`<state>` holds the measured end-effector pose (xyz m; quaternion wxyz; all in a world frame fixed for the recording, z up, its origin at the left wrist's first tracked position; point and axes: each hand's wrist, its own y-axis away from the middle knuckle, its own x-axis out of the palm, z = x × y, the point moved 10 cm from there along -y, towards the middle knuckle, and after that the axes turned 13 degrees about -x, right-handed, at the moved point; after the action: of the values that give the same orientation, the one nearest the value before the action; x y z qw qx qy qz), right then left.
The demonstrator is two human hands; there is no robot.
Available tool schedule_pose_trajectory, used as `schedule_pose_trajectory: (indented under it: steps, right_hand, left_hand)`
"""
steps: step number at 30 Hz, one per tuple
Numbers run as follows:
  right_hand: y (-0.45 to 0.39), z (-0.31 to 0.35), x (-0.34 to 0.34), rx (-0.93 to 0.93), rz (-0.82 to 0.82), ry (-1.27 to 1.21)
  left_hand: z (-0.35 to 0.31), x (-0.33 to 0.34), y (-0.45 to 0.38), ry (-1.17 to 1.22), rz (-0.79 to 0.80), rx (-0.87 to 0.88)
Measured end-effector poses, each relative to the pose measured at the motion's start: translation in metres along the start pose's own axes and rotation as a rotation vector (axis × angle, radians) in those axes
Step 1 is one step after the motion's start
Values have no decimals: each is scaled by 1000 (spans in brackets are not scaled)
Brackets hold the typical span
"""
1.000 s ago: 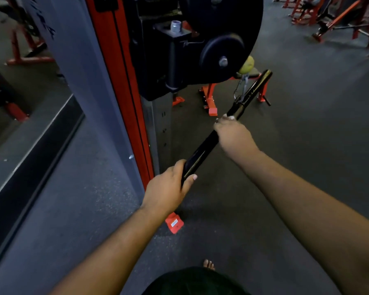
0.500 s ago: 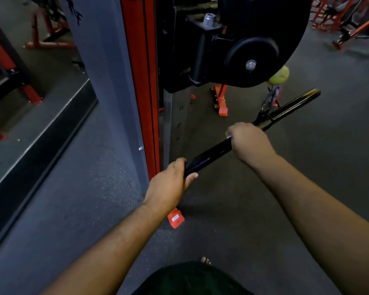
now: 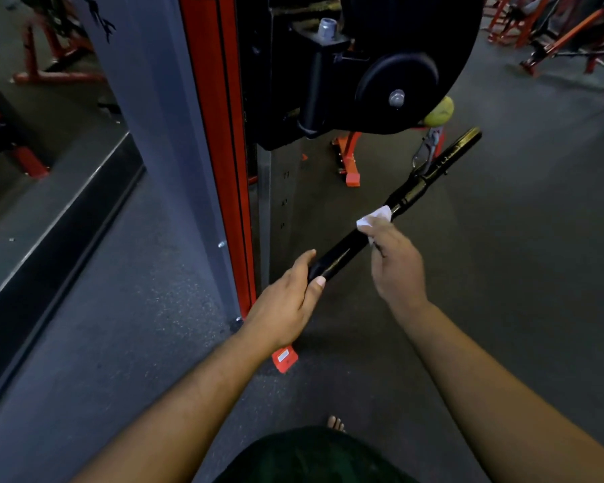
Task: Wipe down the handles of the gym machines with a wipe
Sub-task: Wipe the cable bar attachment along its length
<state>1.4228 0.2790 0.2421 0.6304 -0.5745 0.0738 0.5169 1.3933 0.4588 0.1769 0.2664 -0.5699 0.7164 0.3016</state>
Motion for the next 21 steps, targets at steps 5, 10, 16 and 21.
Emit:
schedule_pose_trajectory:
  steps: [5,10,16,21]
  right_hand:
    - [47,66,35,-13,-26,-309]
    - [77,57,19,205,-162,-500]
    - [44,-13,8,445,-358,-405]
    - [71,41,22,253,-314,-497]
  left_hand:
    - [-1,14,-7,214,162,-76]
    - [-2,20,-8,314,221,-102]
    - [-34,25,-5,250,247,-102]
    - [-34,23,-11,278,217,-147]
